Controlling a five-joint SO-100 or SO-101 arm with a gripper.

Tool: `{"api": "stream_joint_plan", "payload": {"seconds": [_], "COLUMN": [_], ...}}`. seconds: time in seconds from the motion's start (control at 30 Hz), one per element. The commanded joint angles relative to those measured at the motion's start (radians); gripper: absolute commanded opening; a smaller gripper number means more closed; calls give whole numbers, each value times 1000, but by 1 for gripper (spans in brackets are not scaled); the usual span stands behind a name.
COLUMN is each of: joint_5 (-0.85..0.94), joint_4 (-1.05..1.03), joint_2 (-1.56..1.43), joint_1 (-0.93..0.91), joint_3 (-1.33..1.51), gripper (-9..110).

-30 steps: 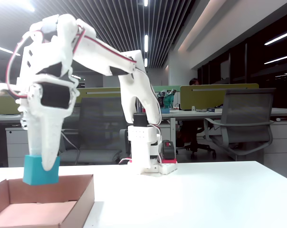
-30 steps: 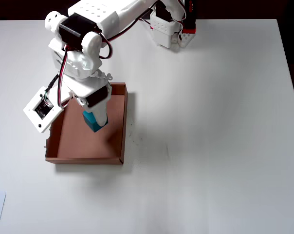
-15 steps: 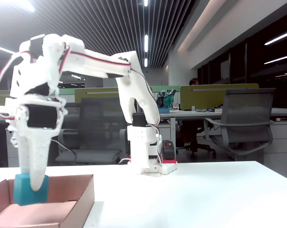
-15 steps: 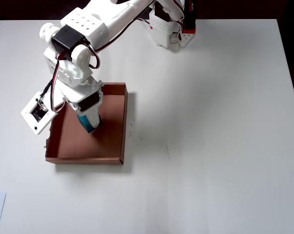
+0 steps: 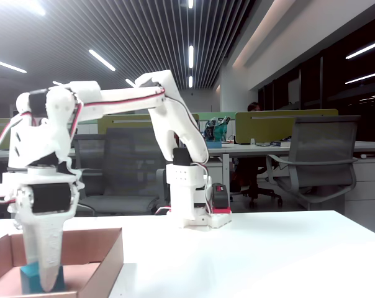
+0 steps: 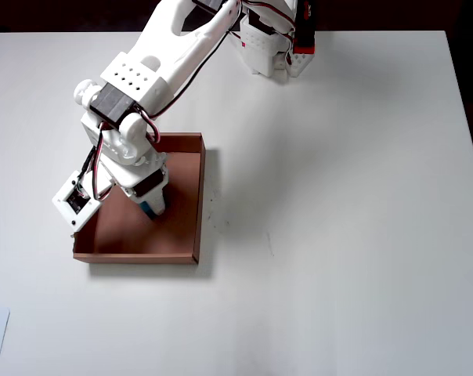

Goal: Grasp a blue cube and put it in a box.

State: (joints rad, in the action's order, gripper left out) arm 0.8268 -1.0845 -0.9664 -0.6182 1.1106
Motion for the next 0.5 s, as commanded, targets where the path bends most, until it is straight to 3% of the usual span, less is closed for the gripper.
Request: {"api": "stream_joint_plan", "payload": {"seconds": [0.0,0.47], "joint_5": [9,9], "joint_4": [18,-11], "joint_2": [-5,-31], "joint_1": [-2,2], "joint_3": [-2,0], "gripper": [15,15]}}
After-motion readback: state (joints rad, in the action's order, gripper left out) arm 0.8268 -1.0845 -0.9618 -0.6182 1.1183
